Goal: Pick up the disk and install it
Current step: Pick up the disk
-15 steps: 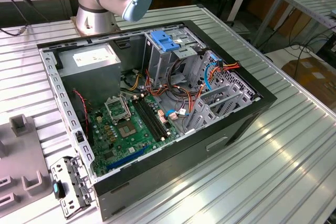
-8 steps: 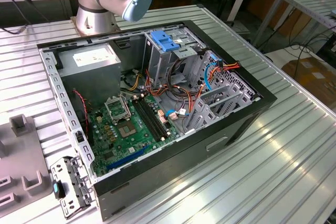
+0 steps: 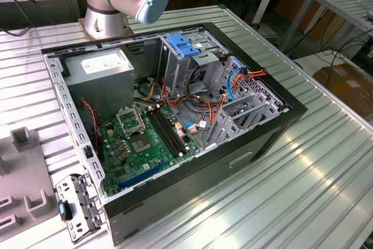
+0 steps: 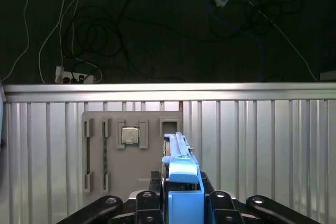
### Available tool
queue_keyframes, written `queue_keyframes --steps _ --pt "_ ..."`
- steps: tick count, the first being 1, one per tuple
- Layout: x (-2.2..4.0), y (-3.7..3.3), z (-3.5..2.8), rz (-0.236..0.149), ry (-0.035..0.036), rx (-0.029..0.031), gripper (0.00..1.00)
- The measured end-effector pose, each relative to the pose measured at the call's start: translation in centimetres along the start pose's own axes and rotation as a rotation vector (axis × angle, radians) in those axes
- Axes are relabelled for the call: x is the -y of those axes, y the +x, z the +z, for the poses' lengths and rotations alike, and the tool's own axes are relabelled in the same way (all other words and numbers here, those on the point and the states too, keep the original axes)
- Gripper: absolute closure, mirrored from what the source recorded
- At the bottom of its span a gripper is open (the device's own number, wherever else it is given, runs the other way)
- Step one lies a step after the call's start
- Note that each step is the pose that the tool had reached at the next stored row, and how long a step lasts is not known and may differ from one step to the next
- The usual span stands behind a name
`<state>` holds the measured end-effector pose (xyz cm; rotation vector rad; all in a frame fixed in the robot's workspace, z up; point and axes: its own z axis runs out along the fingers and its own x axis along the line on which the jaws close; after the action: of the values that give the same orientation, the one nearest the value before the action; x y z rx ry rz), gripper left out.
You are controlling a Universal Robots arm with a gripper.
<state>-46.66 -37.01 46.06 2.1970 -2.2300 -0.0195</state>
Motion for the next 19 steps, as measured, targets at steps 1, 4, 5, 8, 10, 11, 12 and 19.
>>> queue_keyframes --steps 1,4,5,8,10,11,12,19 --pt "0.00 0.00 -0.05 0.000 0.0000 -0.0038 0.63" --pt "-0.01 0.00 -0.54 0.000 0.0000 -0.0061 0.63" --pt "-0.01 0.00 -0.67 0.000 0.0001 -0.0060 0.63" --pt "-0.02 0.00 -1.32 0.000 0.0000 -0.0061 0.63" --pt "-0.03 0.00 -1.67 0.000 0.0000 -0.0061 0.63" --pt "-0.03 0.00 -1.85 0.000 0.0001 -0.0061 0.63" --pt "-0.03 0.00 -2.14 0.000 0.0000 -0.0061 0.63" --pt "-0.05 0.00 -3.26 0.000 -0.0002 -0.0061 0.63"
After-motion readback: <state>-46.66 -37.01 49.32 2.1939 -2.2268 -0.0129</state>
